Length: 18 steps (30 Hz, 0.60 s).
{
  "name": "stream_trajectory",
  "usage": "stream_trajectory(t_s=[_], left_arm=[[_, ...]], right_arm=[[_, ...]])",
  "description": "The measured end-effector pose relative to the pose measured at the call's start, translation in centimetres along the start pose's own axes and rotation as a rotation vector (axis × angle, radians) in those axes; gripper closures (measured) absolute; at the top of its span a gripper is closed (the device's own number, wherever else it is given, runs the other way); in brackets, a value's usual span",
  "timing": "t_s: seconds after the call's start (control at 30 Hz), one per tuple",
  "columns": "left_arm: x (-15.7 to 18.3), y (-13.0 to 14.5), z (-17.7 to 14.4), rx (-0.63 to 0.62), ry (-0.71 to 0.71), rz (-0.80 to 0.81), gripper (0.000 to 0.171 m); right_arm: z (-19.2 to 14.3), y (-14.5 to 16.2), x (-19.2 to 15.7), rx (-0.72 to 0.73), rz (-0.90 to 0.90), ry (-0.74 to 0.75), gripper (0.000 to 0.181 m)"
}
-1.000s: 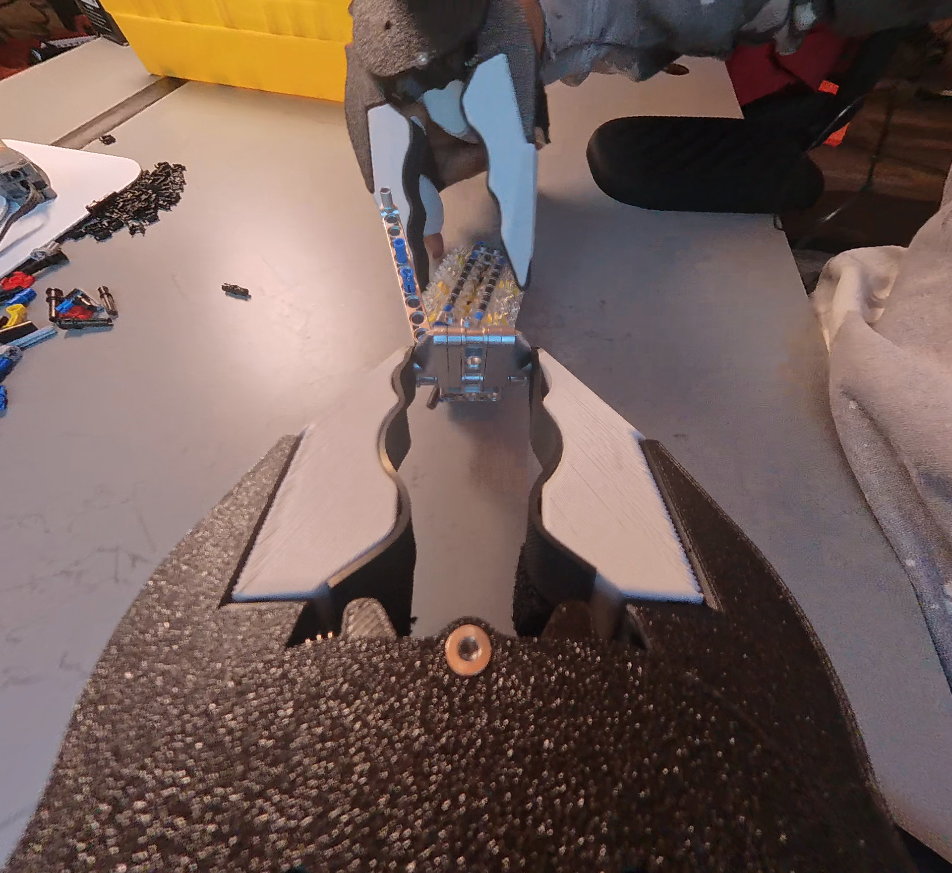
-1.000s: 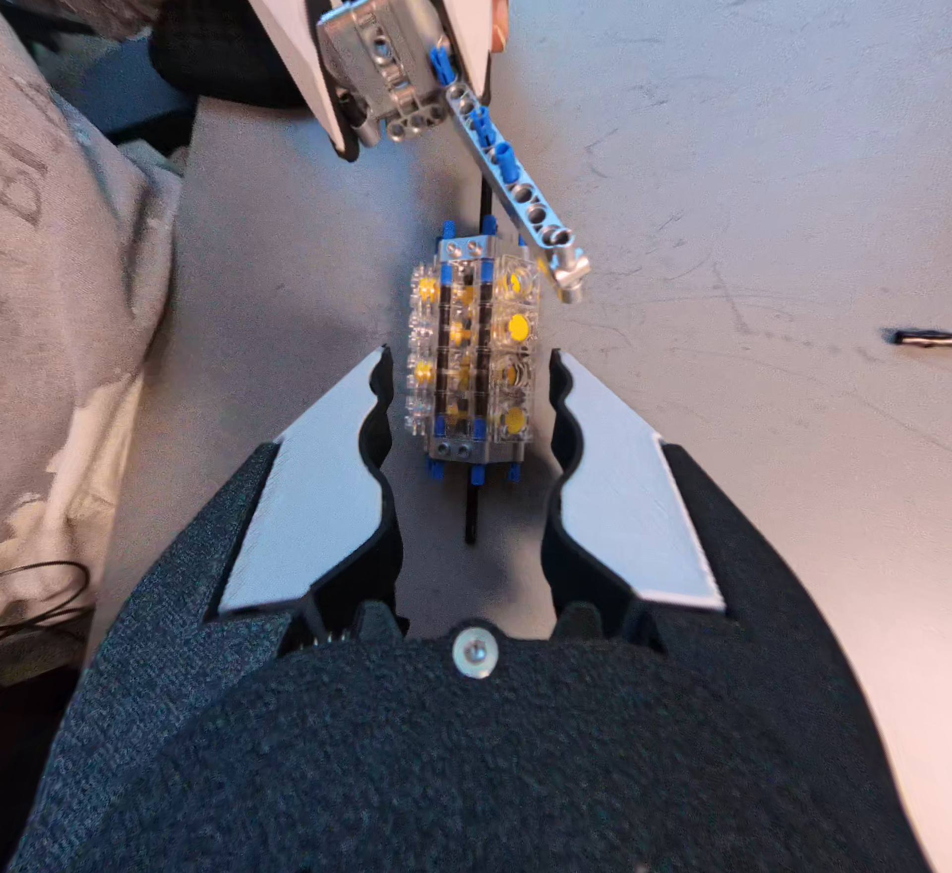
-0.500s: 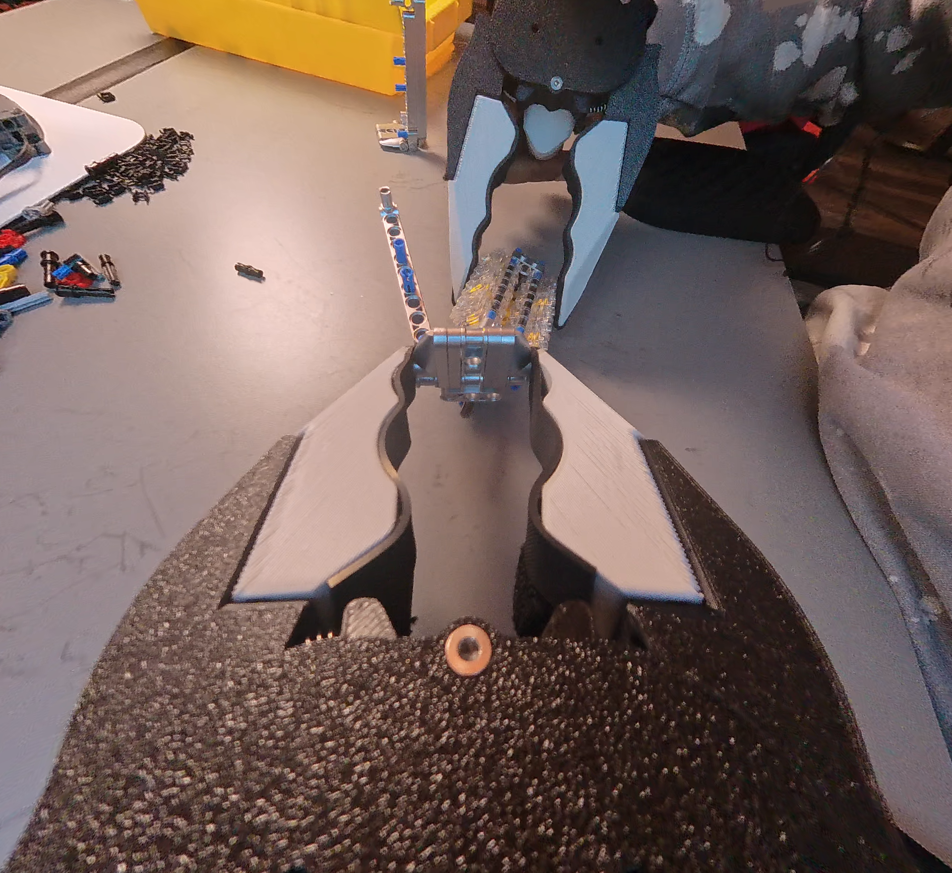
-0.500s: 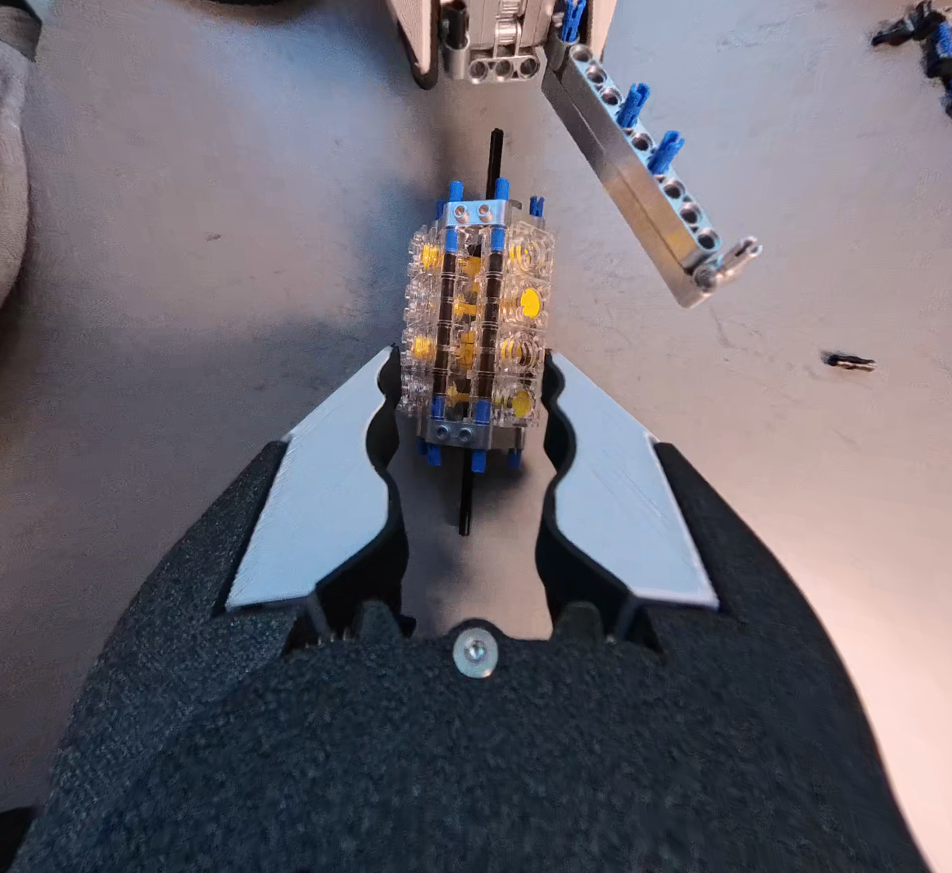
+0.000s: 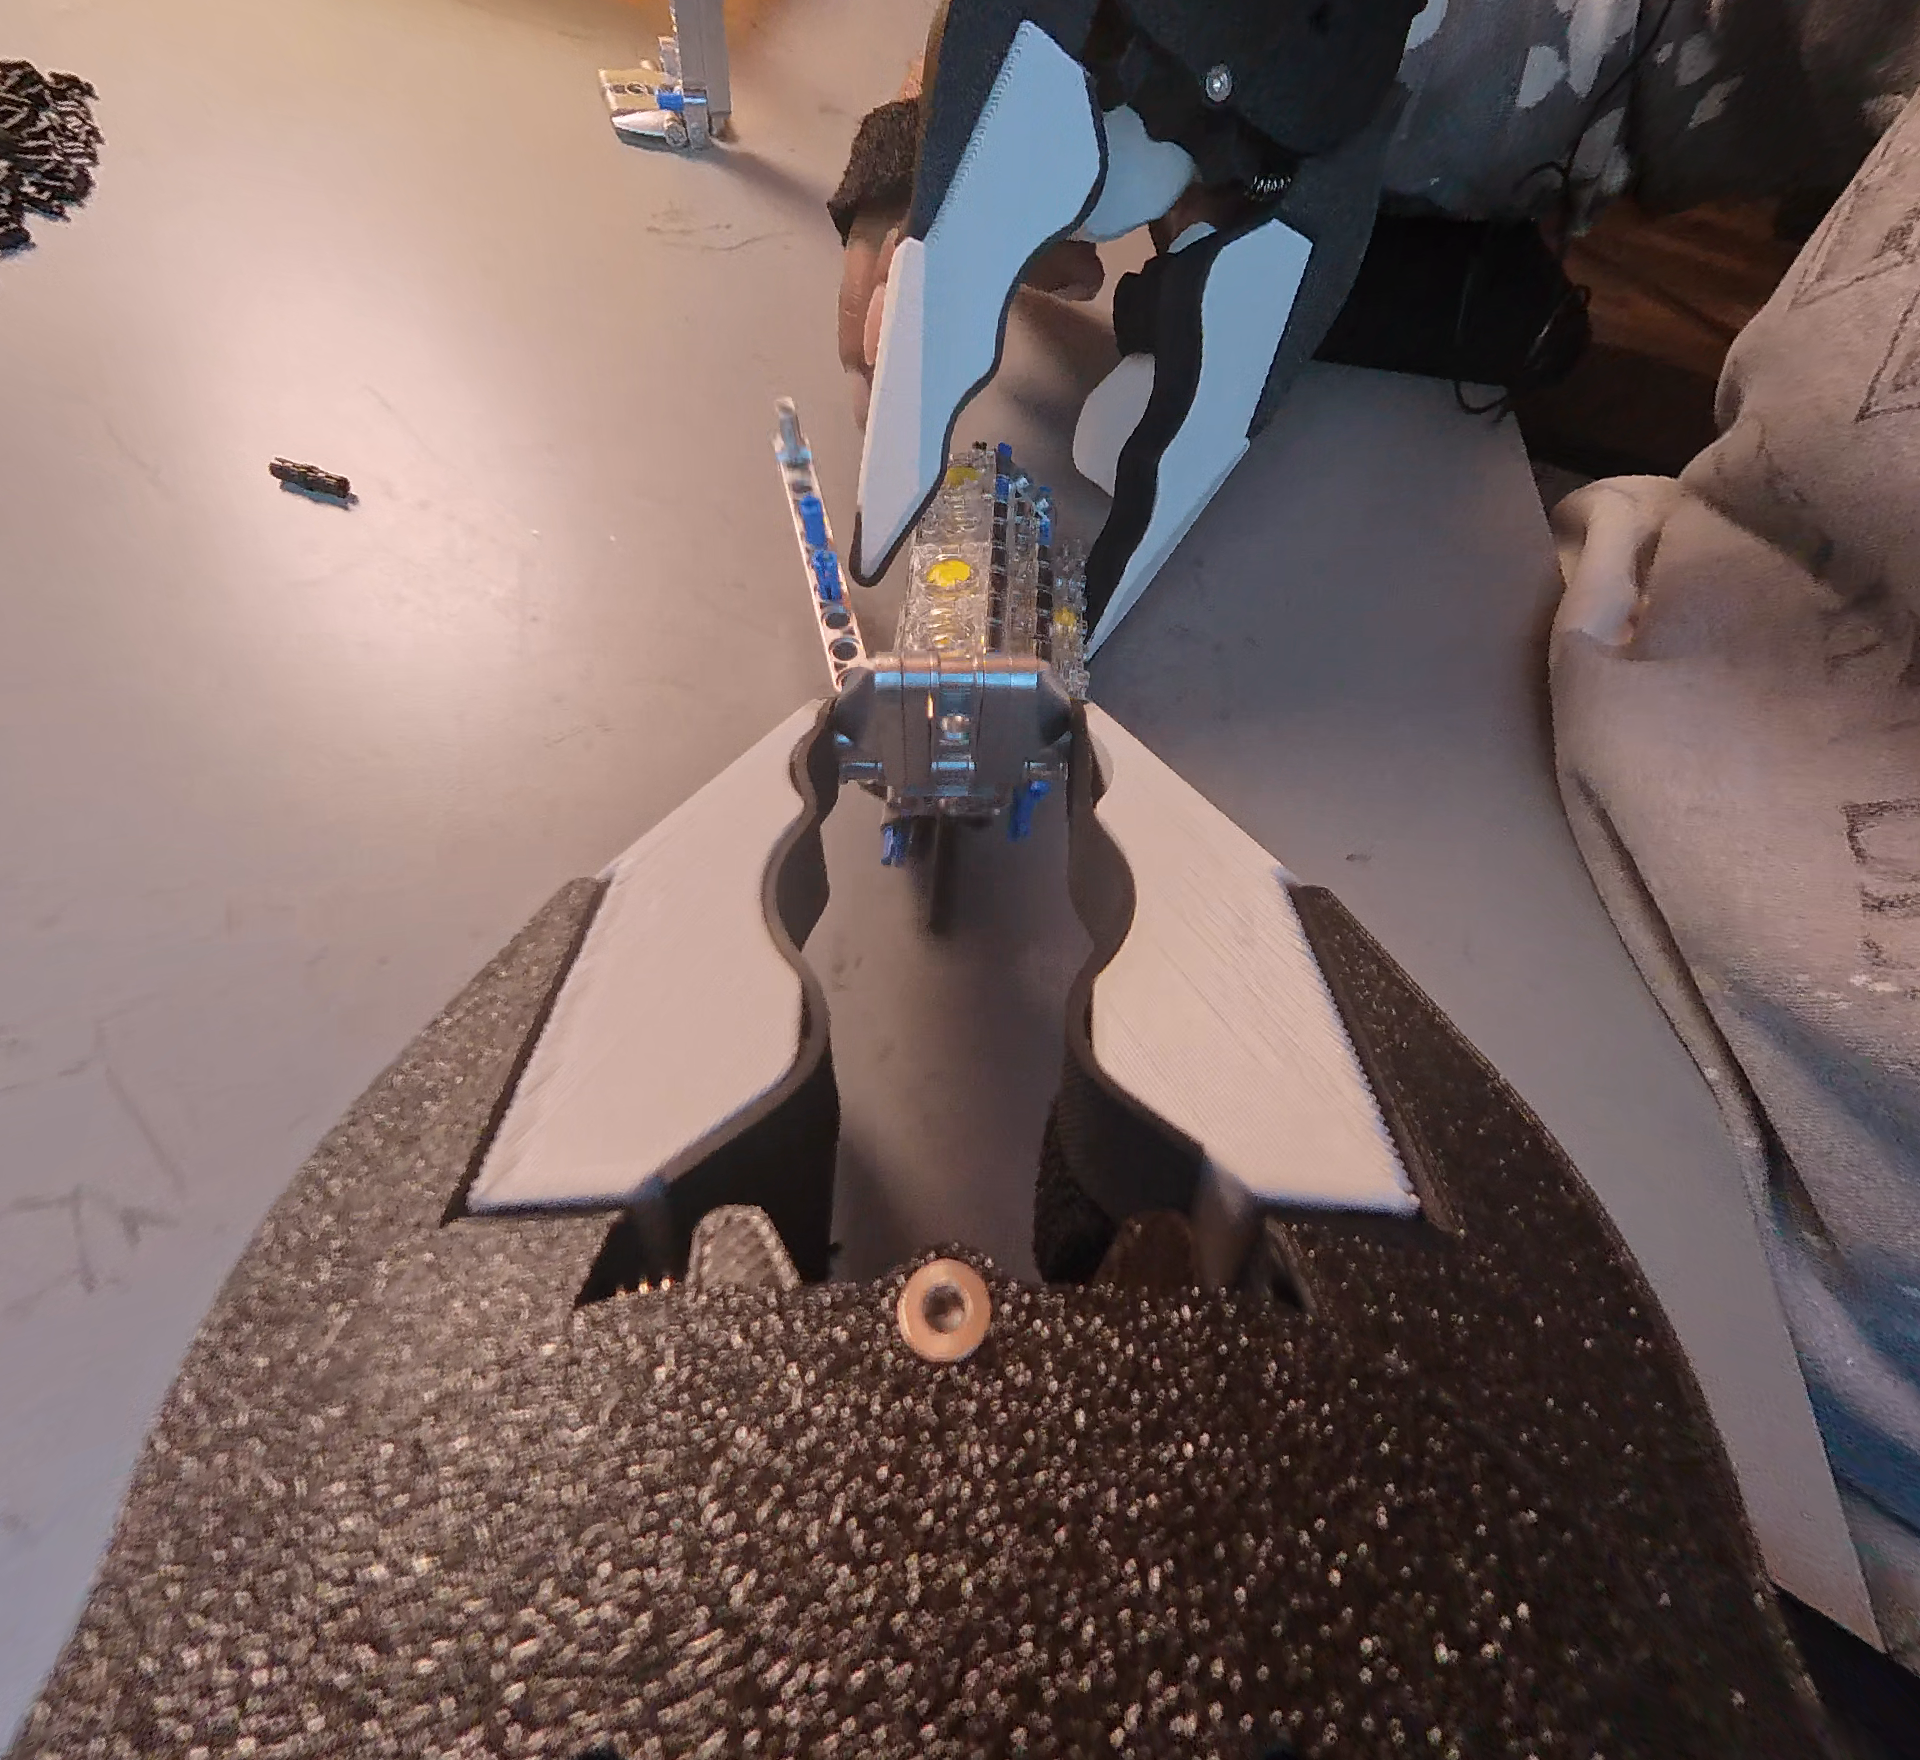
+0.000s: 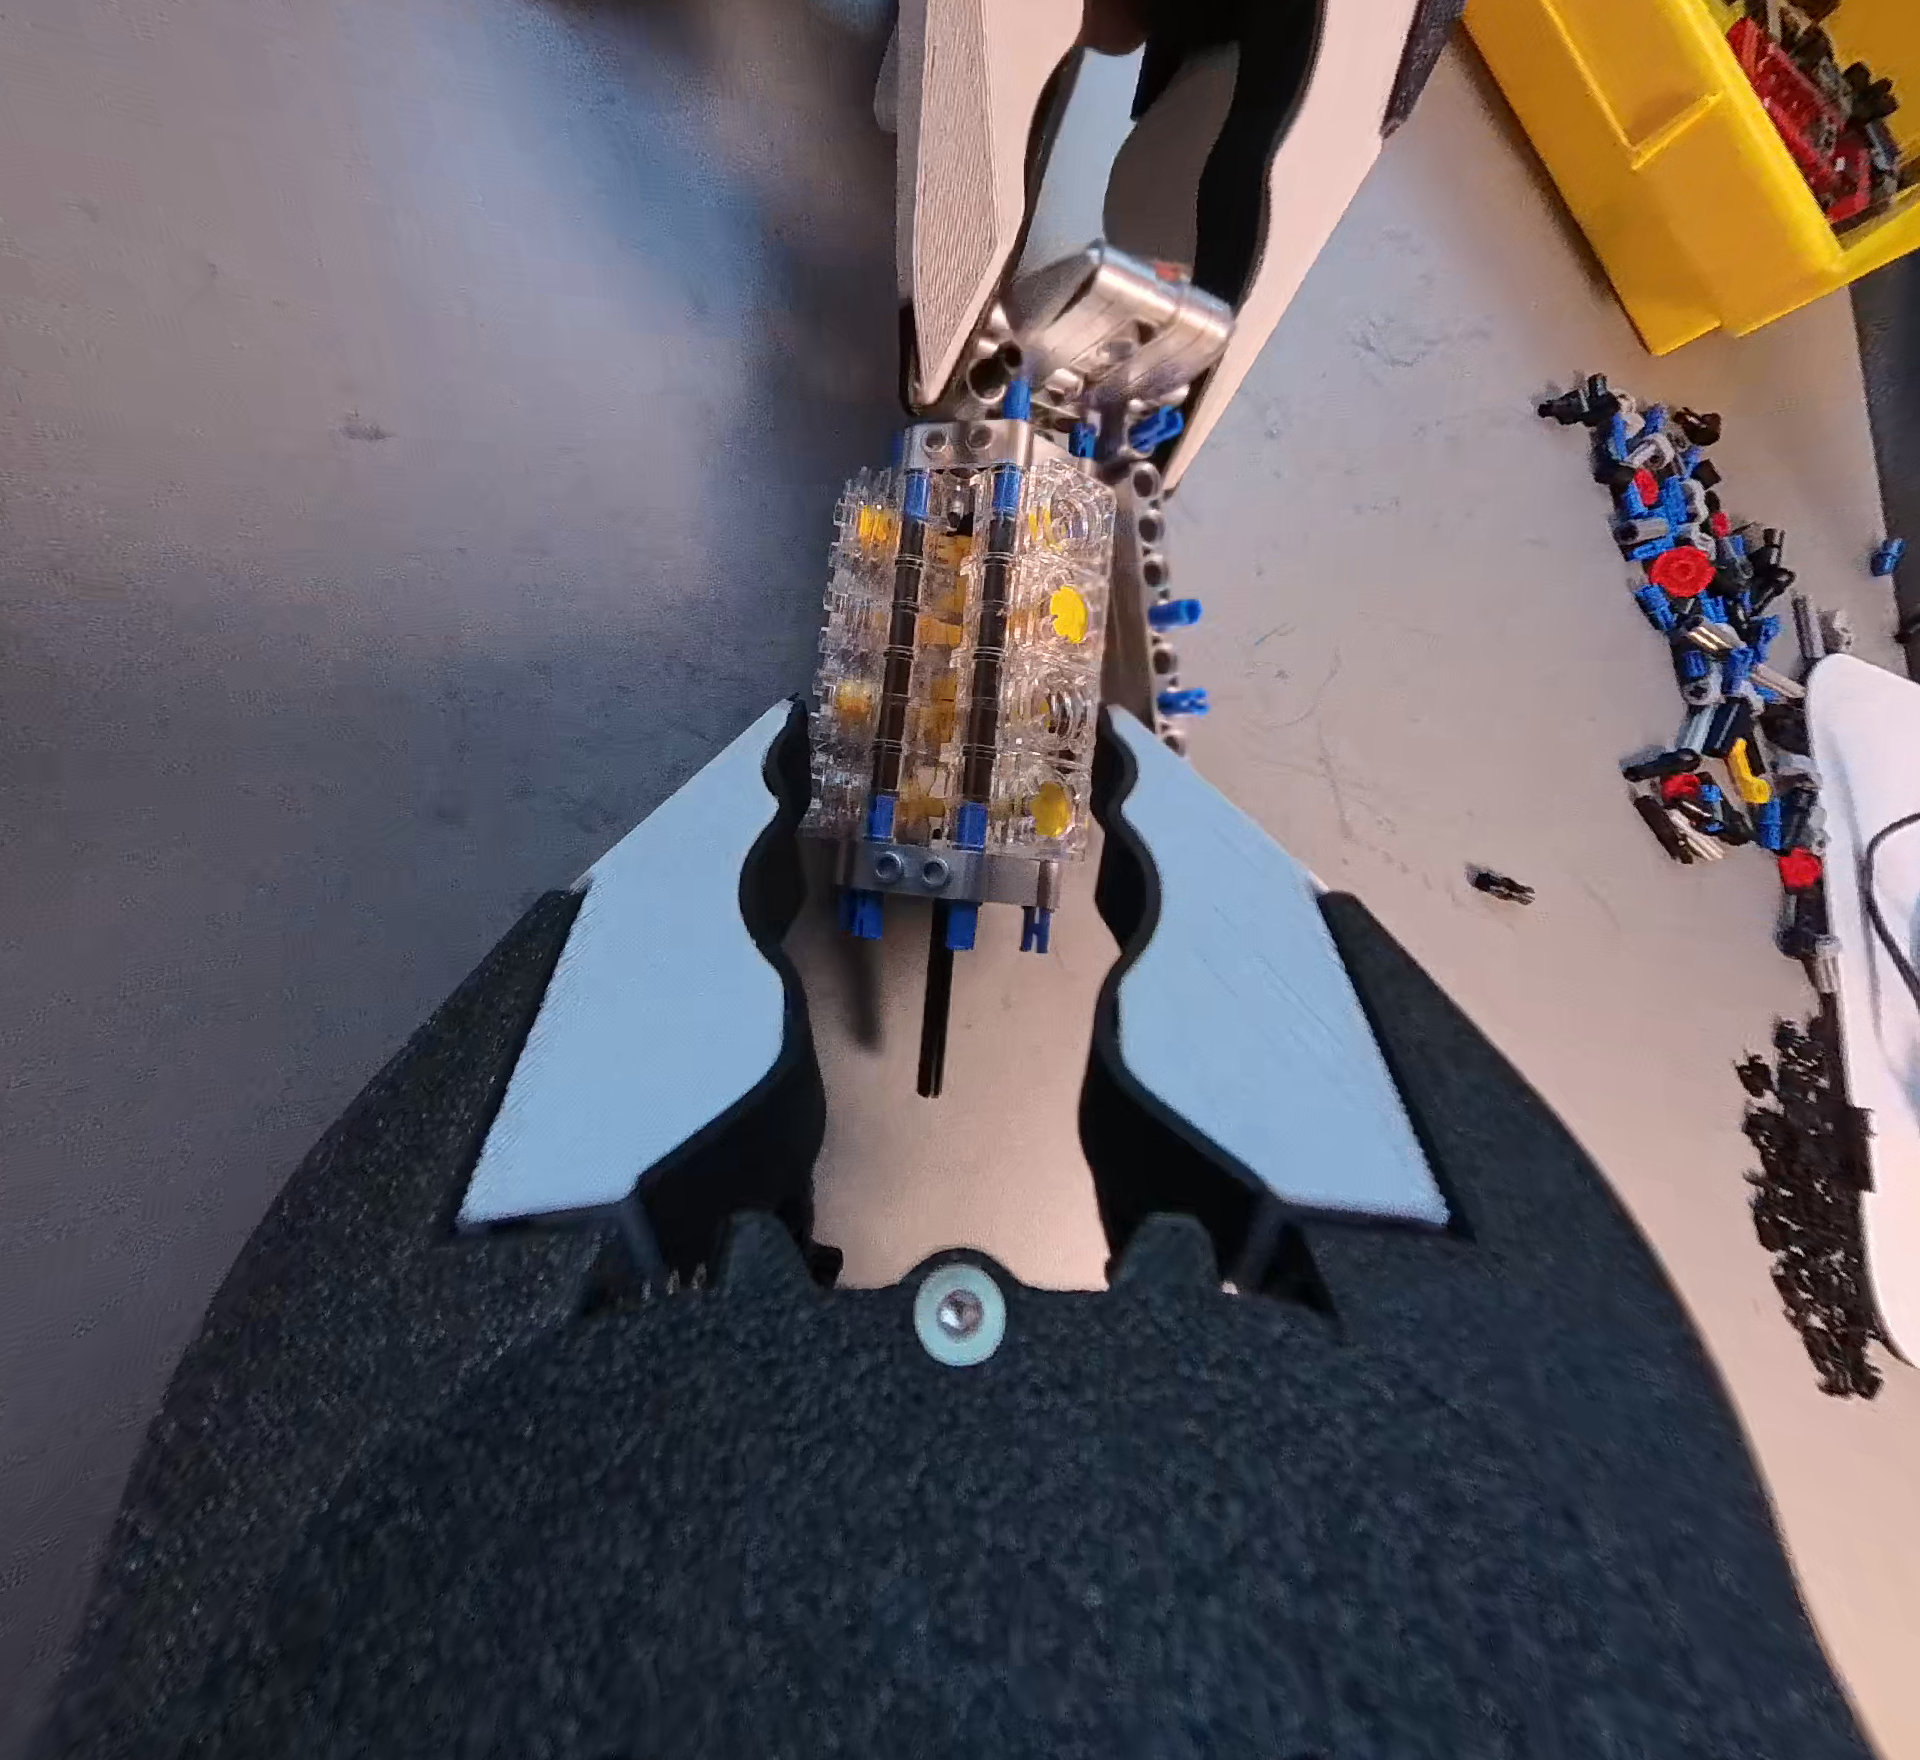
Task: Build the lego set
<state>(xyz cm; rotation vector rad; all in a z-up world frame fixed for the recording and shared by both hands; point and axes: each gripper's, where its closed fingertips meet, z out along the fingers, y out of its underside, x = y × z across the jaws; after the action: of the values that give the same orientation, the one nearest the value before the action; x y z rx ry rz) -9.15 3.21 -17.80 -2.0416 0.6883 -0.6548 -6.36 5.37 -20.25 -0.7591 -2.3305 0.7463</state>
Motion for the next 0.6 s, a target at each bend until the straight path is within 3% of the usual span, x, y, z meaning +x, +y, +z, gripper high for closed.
stream_trajectory(t_s=[0.37,0.6], left_arm=[[0.6,0.1,-0.1,0.005,0.021,0.034,0.129],[0.2,1.7,0.1,-0.097,-0.033,0.052,0.129]], right_arm=[[0.1,-0.4,-0.6,0.020,-0.030,0.017,0.128],[0.2,-0.3,-0.6,0.012,-0.028,0.015,0.128]])
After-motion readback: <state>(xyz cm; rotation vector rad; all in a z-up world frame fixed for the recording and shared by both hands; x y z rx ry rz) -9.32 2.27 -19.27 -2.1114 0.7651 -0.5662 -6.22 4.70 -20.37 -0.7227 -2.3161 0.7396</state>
